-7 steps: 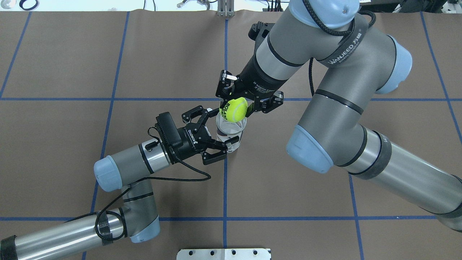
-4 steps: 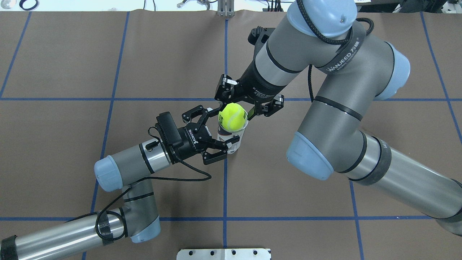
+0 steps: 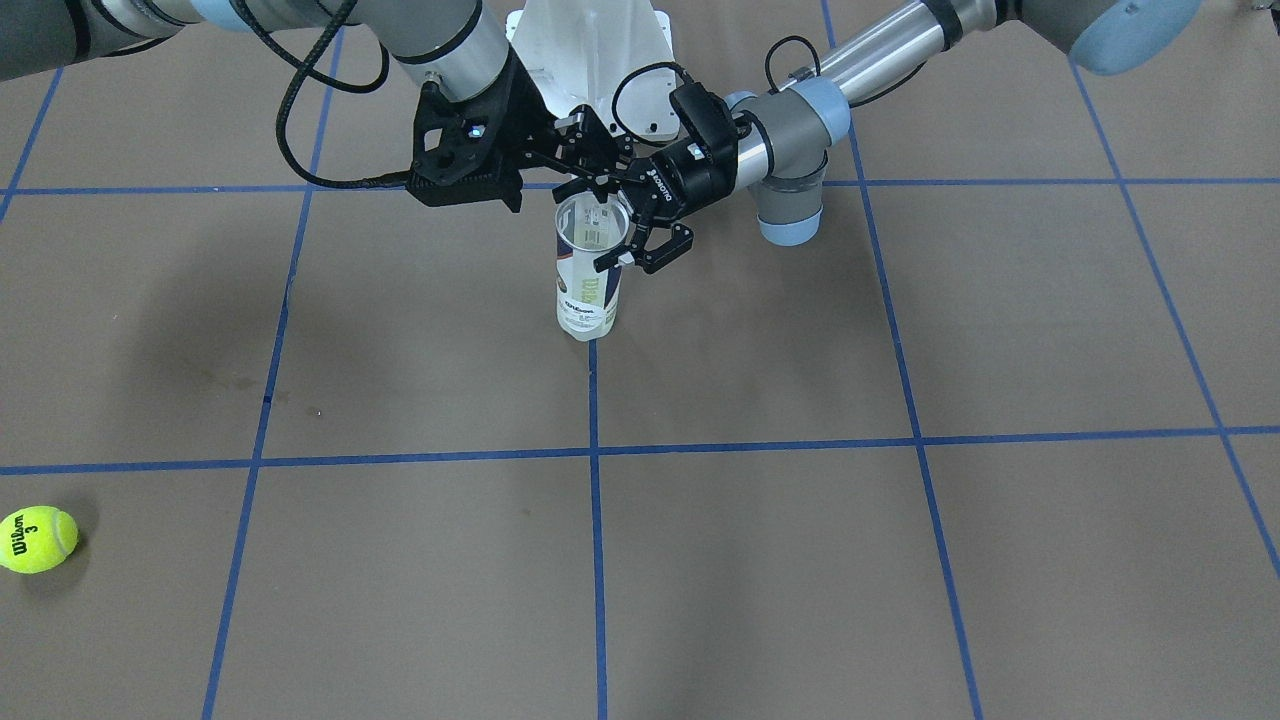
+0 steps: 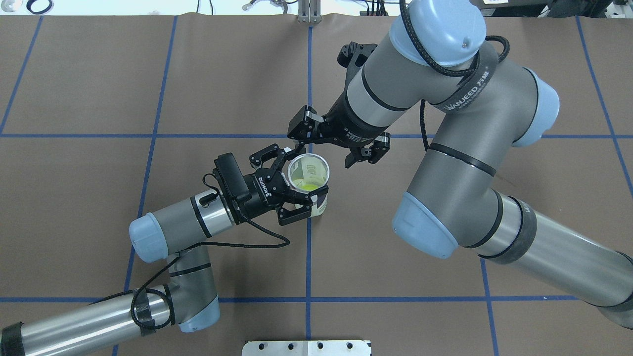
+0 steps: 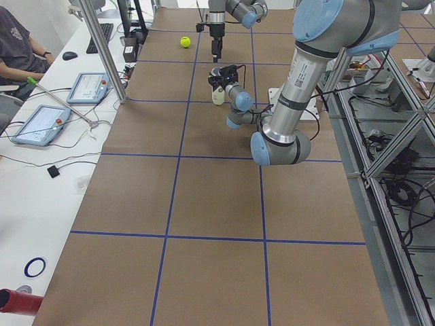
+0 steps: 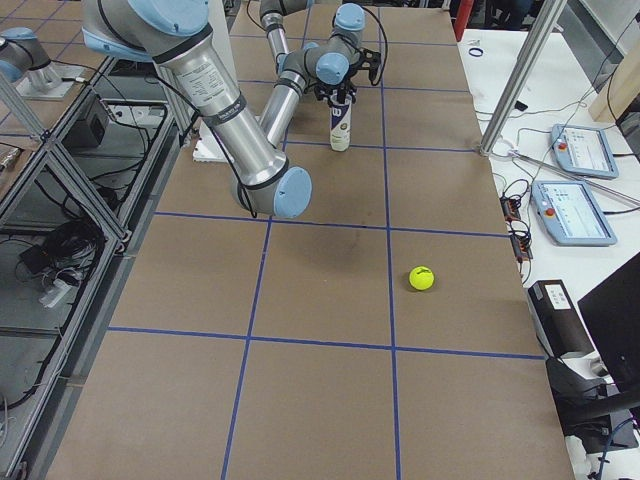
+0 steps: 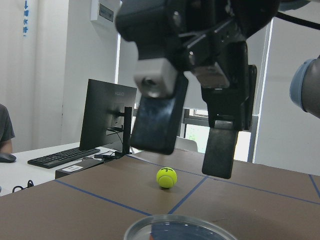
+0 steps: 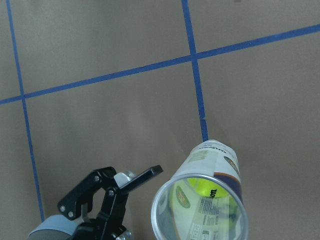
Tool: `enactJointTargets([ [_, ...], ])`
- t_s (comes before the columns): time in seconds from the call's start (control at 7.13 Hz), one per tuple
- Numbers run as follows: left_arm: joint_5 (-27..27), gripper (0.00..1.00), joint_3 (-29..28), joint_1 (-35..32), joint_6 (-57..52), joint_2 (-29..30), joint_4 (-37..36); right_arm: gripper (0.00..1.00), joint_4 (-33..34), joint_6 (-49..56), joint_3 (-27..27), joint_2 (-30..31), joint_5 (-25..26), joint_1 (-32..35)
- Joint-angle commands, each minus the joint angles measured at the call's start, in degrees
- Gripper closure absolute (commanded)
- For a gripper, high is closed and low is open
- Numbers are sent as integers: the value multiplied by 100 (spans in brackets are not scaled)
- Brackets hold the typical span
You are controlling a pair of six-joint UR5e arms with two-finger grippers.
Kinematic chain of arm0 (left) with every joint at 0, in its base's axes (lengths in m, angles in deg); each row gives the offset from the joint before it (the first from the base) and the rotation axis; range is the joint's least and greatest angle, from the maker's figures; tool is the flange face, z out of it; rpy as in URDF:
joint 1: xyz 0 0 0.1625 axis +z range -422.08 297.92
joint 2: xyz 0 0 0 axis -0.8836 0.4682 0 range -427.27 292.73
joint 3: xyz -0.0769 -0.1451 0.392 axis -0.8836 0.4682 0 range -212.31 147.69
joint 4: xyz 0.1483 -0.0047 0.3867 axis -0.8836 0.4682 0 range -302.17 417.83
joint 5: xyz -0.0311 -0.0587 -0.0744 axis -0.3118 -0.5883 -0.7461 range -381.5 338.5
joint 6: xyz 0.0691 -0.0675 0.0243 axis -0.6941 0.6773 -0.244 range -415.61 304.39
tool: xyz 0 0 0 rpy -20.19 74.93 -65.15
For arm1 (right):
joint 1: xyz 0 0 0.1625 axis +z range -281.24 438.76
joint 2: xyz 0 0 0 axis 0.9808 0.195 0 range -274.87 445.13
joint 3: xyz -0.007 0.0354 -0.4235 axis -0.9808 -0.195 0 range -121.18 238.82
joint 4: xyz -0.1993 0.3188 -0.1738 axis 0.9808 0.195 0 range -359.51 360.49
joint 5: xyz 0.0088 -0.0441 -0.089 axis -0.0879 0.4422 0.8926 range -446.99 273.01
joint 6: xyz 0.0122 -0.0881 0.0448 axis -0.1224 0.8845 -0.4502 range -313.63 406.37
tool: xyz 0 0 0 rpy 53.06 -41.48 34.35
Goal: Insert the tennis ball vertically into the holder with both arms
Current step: 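Open the right gripper to drop the ball into the can, then move the right gripper to the other yellow ball and grasp it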
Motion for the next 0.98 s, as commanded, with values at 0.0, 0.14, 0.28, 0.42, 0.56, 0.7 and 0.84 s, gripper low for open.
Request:
enactJointTargets([
  [0.0, 7, 0, 0, 0, 1, 0, 9, 1, 0, 9, 157, 201, -30, 110],
  [0.14, -2, 0, 0, 0, 1, -17, 9, 1, 0, 78, 280, 498, -108, 372],
  [0.28, 7, 0, 0, 0, 1, -26, 9, 1, 0, 375, 333, 1023, -179, 644],
  [0.42, 7, 0, 0, -9, 1, -35, 9, 1, 0, 1439, 316, 1551, -197, 960],
  [0.56, 7, 0, 0, -9, 1, -35, 18, 1, 9, 2320, 203, 1956, -197, 1355],
  [0.7, 7, 0, 0, -9, 1, -35, 18, 1, -9, 3025, -85, 2230, -406, 1785],
  [0.84, 7, 0, 0, -9, 1, -35, 18, 1, -26, 3833, -689, 2259, -782, 2320],
])
